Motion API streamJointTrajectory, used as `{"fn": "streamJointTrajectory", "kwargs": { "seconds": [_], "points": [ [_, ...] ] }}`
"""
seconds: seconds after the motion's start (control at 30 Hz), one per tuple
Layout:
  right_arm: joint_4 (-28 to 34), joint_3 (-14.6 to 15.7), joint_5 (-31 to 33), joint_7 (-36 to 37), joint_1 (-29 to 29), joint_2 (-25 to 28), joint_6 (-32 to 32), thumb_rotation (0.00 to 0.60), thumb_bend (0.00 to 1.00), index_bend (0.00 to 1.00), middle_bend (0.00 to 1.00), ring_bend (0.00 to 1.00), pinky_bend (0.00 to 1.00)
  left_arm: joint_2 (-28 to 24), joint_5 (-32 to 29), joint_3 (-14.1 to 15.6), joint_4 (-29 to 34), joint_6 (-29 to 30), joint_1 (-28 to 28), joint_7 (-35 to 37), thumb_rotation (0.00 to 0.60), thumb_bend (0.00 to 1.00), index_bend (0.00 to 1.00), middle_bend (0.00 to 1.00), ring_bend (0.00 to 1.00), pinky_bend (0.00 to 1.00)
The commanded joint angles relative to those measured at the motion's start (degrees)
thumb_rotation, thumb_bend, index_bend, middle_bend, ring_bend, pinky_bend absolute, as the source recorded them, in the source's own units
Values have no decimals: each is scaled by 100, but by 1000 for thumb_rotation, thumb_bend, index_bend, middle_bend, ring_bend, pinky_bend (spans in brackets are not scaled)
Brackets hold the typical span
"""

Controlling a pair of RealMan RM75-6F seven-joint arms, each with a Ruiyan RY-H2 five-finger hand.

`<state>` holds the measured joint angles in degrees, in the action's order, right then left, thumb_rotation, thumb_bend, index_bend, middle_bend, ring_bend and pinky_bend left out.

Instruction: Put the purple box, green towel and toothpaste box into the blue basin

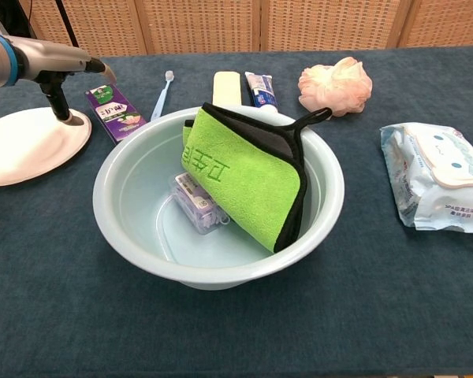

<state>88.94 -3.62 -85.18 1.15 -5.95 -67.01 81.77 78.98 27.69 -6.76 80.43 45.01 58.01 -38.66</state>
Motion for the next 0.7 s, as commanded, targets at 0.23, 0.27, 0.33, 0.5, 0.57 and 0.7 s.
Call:
{"fn": "streamJointTrajectory", "kwargs": {
  "seconds": [0.23, 0.27, 0.33, 0.5, 0.57, 0.7],
  "points": [
    [-71, -28, 100, 73, -18, -8, -71, 600, 94, 0, 0, 0, 0, 700, -342, -15, -863, -302, 389, -40, 600, 318, 0, 0, 0, 108],
    [-82, -28, 111, 75, -22, -13, -84, 600, 93, 0, 0, 0, 0, 752, -366, -14, -949, -334, 422, -44, 600, 319, 0, 0, 0, 108],
    [-103, -30, 138, 78, -27, -22, -110, 600, 94, 0, 0, 0, 0, 842, -420, -25, -1096, -395, 479, -42, 600, 319, 0, 0, 0, 108],
    [-137, -44, 197, 89, -41, -33, -159, 600, 93, 0, 0, 0, 0, 1032, -566, -23, -1418, -519, 598, -58, 600, 334, 0, 0, 0, 108],
    [-147, -46, 203, 94, -42, -36, -161, 600, 94, 0, 0, 0, 0, 1102, -607, -5, -1508, -522, 632, -69, 600, 342, 0, 0, 0, 108],
    [-136, -34, 167, 93, -29, -35, -120, 600, 95, 0, 0, 0, 0, 1224, -569, 5, -1566, -259, 624, -69, 600, 366, 179, 8, 20, 146]
  ]
}}
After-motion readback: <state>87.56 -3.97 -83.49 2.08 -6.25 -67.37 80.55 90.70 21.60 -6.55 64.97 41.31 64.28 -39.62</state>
